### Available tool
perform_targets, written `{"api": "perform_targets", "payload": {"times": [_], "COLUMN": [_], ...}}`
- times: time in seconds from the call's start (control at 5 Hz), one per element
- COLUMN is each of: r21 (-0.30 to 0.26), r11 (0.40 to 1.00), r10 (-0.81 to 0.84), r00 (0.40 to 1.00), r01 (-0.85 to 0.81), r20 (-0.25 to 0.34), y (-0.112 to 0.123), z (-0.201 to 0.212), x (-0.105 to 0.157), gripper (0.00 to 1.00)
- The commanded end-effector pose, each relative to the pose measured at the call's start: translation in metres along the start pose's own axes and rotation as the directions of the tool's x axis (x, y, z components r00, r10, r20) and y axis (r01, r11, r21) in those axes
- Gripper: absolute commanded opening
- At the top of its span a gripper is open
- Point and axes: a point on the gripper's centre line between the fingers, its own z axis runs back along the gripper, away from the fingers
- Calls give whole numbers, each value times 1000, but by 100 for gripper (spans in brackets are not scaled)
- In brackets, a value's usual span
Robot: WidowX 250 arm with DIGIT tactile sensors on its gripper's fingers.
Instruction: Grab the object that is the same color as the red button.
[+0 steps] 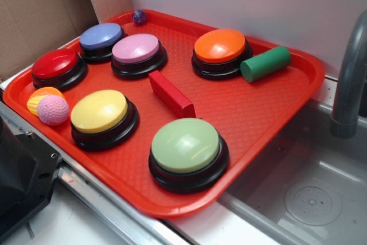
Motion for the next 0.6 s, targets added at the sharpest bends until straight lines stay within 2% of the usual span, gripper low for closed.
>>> {"api": "perform_targets", "payload": {"times": [0.0, 0.2, 0.4], "r21": [0, -30, -12], "r11": [1000, 981, 948], "r10": [0, 188, 319], "r00": [1000, 981, 948], "r01": [0, -189, -319], "r20": [0, -53, 0], "y": [0, -18, -36], "z": [0, -10, -25], "x": [0, 22, 45], "gripper": [100, 100, 100]}}
